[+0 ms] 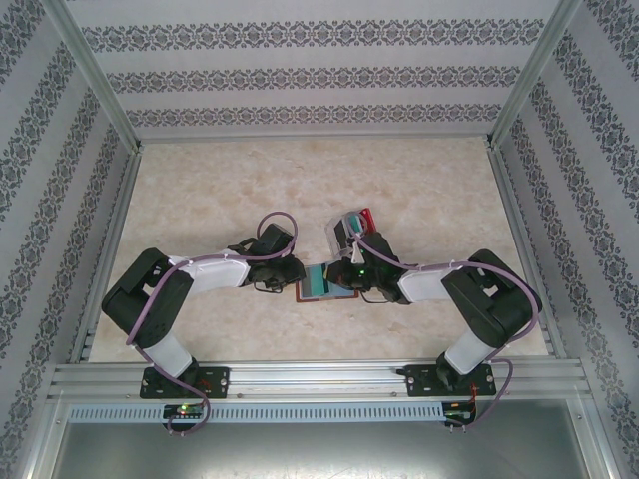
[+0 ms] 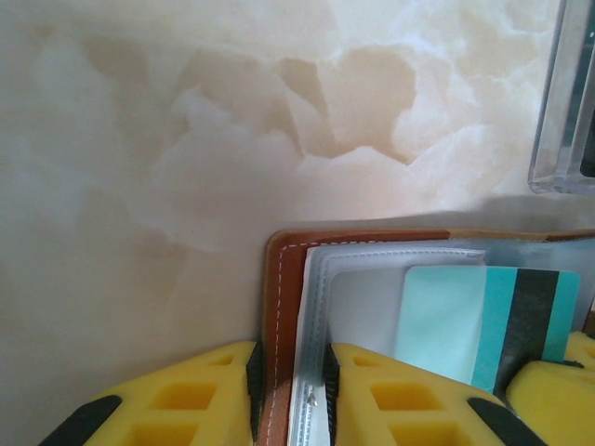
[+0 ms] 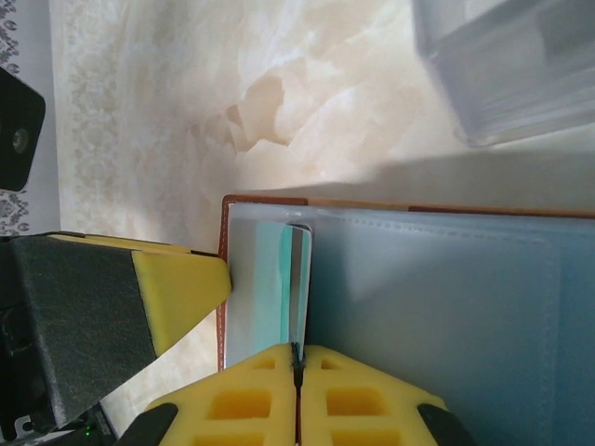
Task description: Put the credit cards into the card holder
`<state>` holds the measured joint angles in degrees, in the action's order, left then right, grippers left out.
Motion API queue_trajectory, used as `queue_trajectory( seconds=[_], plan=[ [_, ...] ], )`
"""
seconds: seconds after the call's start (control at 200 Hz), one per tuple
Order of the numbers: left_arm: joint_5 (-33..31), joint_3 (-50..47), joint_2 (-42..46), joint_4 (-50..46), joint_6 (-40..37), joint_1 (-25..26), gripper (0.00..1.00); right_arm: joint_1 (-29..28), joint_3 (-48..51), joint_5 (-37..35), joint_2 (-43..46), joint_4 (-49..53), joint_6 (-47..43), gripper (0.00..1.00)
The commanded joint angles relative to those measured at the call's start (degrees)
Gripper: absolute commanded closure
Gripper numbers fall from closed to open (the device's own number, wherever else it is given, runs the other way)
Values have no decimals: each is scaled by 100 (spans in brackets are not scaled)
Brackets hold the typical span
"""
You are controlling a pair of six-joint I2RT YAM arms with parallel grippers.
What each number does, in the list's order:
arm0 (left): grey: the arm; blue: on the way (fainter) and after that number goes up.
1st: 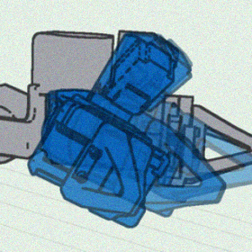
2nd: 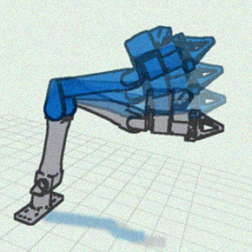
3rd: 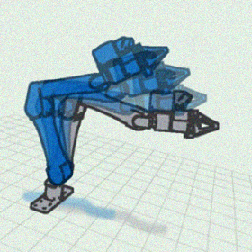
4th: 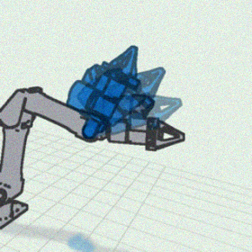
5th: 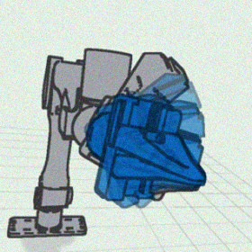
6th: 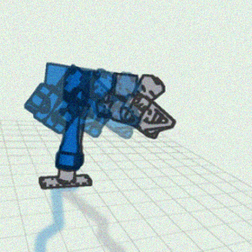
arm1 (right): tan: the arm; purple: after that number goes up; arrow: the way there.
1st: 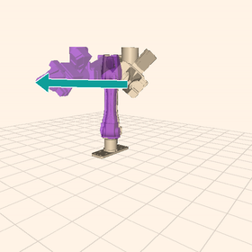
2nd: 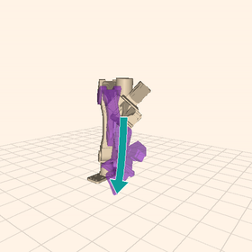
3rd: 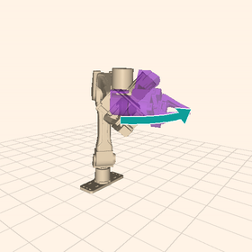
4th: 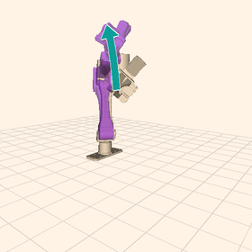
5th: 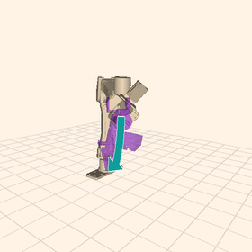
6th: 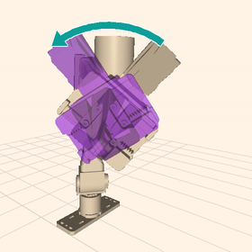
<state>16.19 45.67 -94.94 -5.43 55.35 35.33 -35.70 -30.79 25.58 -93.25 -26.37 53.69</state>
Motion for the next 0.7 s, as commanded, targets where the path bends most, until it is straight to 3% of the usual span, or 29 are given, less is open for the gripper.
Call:
queue_trajectory(
  seconds=[0.0, 0.09, 0.32, 0.46, 0.595, 0.699],
  plan=[
    [324, -86, -191, 379, 170, 290, 73, -261, -161, -271, -167, 256, 51, 93],
    [249, -19, -184, 215, 88, 299, 73, -178, -179, -341, -103, 522, -131, 80],
    [60, 14, -113, 42, 16, 299, 73, 42, -284, -519, 456, 1692, -788, 69],
    [126, 41, -191, 89, 10, 299, 74, 3, -433, -511, 328, 1940, -904, 71],
    [141, 11, -179, 151, 28, 303, 75, -45, -493, -449, 204, 1906, -924, 87],
    [188, 7, -183, 218, 45, 303, 74, -144, -640, -328, 93, 1851, -929, 91]
  ],
)
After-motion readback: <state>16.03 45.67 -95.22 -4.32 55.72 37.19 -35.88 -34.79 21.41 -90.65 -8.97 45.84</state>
